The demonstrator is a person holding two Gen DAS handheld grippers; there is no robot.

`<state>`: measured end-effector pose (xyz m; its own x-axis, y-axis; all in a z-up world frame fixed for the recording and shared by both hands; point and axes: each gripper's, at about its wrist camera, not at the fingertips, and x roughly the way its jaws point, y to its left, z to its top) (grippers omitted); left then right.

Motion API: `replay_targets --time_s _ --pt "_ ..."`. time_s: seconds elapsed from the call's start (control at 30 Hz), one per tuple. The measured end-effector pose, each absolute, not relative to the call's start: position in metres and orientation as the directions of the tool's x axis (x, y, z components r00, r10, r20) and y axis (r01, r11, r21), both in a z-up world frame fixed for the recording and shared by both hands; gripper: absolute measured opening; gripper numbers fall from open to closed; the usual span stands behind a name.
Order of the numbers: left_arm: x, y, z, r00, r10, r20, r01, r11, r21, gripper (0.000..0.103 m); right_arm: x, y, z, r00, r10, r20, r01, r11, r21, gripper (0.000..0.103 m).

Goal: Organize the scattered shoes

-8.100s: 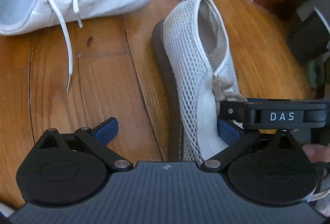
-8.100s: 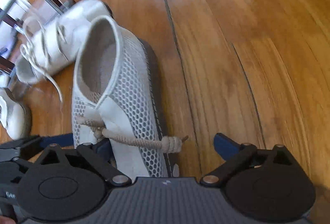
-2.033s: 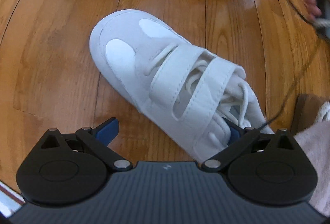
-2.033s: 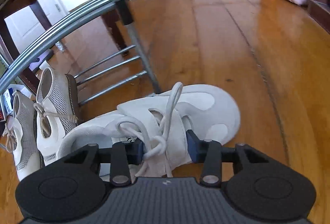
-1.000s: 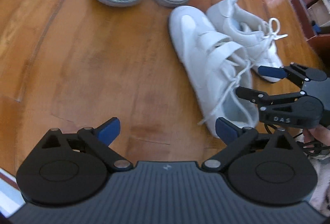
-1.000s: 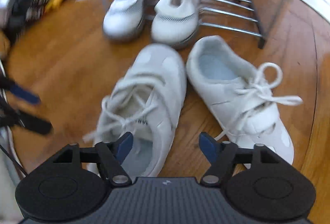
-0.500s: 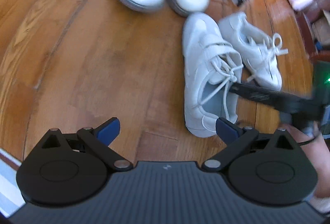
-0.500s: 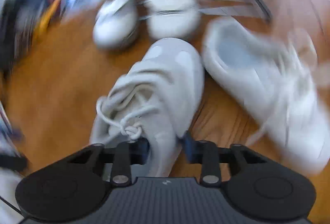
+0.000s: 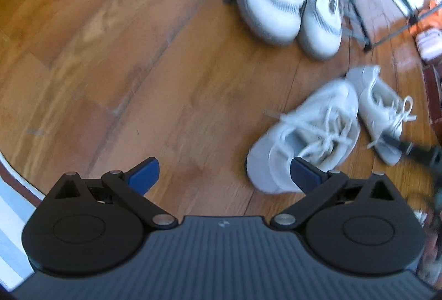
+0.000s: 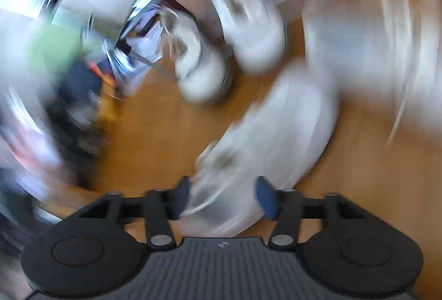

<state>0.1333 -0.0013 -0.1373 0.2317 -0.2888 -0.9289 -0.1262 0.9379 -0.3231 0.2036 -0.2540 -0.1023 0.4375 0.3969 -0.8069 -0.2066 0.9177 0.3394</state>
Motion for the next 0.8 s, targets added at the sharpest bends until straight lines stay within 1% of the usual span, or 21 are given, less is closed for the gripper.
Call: replay_targets --time_s 0.07,0.13,0.17,0.23,0.27,0.3,0.33,0.37,0.4,0.43,0.47,0.5,0.53,0.57,0.6,0.63,0.67,0.7,0.77,0.8 --pt "0.138 -0.011 -0.152 0.185 -0.316 -0.931 -0.129 0.931 -0.342 0.103 0.216 -0.235 -0.100 0.452 0.332 -0.828 -0.353 0.919 0.176 0.079" --pt "0.140 -0.019 -0.158 0.162 -0.323 -0.932 -0.121 0.931 -0.344 0.103 0.224 -0.217 -0.109 0.403 0.346 -0.847 -0.428 0.890 0.160 0.082" --pt "0.141 -0.023 -0.159 0.154 -0.320 -0.935 -0.110 0.935 -0.338 0.103 0.226 -0.206 -0.119 0.375 0.332 -0.865 -0.466 0.875 0.134 0.091" --pt "0.139 -0.026 -0.158 0.156 -0.303 -0.940 -0.101 0.942 -0.320 0.103 0.230 -0.184 -0.138 0.322 0.295 -0.899 -0.538 0.839 0.082 0.092" --pt "0.138 -0.026 -0.157 0.159 -0.292 -0.943 -0.099 0.946 -0.310 0.103 0.226 -0.172 -0.151 0.334 0.219 -0.917 -0.569 0.822 -0.011 0.094" --pt "0.136 -0.025 -0.156 0.162 -0.282 -0.946 -0.099 0.949 -0.300 0.103 0.224 -0.168 -0.157 0.345 0.195 -0.918 -0.580 0.813 -0.045 0.098" --pt "0.135 -0.023 -0.157 0.160 -0.279 -0.947 -0.103 0.949 -0.297 0.103 0.220 -0.169 -0.160 0.371 0.208 -0.905 -0.568 0.822 -0.045 0.098" --pt "0.135 -0.020 -0.158 0.158 -0.277 -0.948 -0.108 0.949 -0.295 0.103 0.216 -0.171 -0.163 0.399 0.222 -0.890 -0.555 0.831 -0.041 0.092" --pt "0.135 -0.018 -0.159 0.156 -0.276 -0.948 -0.117 0.948 -0.295 0.103 0.214 -0.176 -0.161 0.423 0.212 -0.881 -0.494 0.869 -0.029 0.074" --pt "0.135 -0.015 -0.161 0.155 -0.275 -0.949 -0.129 0.947 -0.296 0.103 0.215 -0.178 -0.162 0.433 0.201 -0.878 -0.453 0.892 -0.019 0.067" --pt "0.136 -0.012 -0.162 0.155 -0.274 -0.949 -0.142 0.945 -0.296 0.103 0.216 -0.186 -0.158 0.424 0.217 -0.880 -0.389 0.920 0.039 0.063" --pt "0.136 -0.010 -0.164 0.155 -0.273 -0.950 -0.155 0.943 -0.296 0.103 0.217 -0.191 -0.156 0.415 0.234 -0.879 -0.343 0.935 0.087 0.062" --pt "0.137 -0.007 -0.164 0.159 -0.267 -0.951 -0.166 0.942 -0.292 0.103 0.215 -0.208 -0.156 0.394 0.280 -0.876 -0.243 0.950 0.194 0.059" --pt "0.137 -0.005 -0.161 0.168 -0.258 -0.952 -0.168 0.944 -0.285 0.103 0.214 -0.225 -0.156 0.376 0.329 -0.866 -0.134 0.944 0.300 0.053" --pt "0.136 -0.005 -0.160 0.175 -0.253 -0.952 -0.166 0.945 -0.282 0.103 0.213 -0.242 -0.157 0.363 0.378 -0.851 -0.020 0.917 0.399 0.053" --pt "0.136 -0.006 -0.160 0.182 -0.249 -0.951 -0.163 0.946 -0.279 0.103 0.208 -0.263 -0.162 0.345 0.452 -0.823 0.118 0.849 0.515 0.052" --pt "0.136 -0.006 -0.158 0.193 -0.240 -0.951 -0.157 0.949 -0.272 0.103 0.195 -0.286 -0.172 0.339 0.532 -0.776 0.275 0.733 0.623 0.052" --pt "0.137 -0.008 -0.158 0.198 -0.238 -0.951 -0.155 0.950 -0.270 0.103 0.190 -0.294 -0.179 0.343 0.567 -0.749 0.333 0.672 0.661 0.048" --pt "0.139 -0.010 -0.160 0.203 -0.238 -0.950 -0.150 0.951 -0.270 0.103 0.160 -0.323 -0.198 0.371 0.675 -0.638 0.516 0.422 0.746 0.045" --pt "0.141 -0.011 -0.162 0.202 -0.236 -0.951 -0.149 0.952 -0.267 0.103 0.155 -0.326 -0.203 0.375 0.689 -0.620 0.538 0.383 0.751 0.044"
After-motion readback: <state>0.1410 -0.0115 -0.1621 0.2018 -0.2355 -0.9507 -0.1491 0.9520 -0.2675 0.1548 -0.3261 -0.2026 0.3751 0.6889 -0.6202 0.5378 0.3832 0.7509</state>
